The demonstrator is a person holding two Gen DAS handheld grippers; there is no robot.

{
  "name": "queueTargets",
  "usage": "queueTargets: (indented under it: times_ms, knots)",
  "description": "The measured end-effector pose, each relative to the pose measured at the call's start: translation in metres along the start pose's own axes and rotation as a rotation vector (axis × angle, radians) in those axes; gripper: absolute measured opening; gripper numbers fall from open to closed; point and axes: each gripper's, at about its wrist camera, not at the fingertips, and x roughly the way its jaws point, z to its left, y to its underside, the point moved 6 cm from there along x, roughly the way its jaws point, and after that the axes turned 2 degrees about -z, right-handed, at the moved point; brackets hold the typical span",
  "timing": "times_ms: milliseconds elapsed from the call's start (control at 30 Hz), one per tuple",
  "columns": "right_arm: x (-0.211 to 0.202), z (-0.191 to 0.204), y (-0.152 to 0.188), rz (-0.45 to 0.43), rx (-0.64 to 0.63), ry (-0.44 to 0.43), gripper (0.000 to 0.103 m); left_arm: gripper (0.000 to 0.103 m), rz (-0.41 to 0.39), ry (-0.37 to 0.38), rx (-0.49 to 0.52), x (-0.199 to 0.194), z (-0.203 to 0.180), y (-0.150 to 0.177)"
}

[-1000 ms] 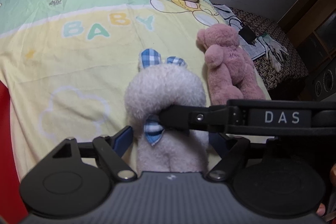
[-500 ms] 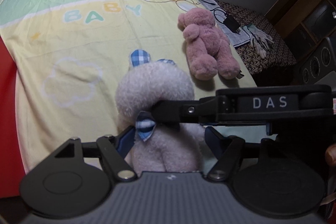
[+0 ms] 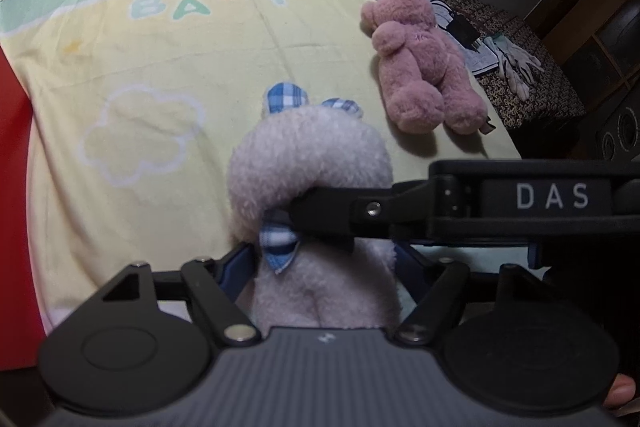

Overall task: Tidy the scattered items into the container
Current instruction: 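Lift the white bear with the right gripper and carry it to the red box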

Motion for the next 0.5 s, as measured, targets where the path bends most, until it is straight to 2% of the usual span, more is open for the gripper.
queueTargets:
  times_ms: [133,500]
  knots:
    - [-0.004,0.001,0.003,0.001,0.003,-0.003,0.049,0.072,0.003,0.012,-0.02,-0.004,0.001,0.002]
    - [-0.02,0.014,0.025,-0.002,-0.056,0.009,0.047,0.069,-0.002,-0.018,0.0,-0.027,-0.009,0.017]
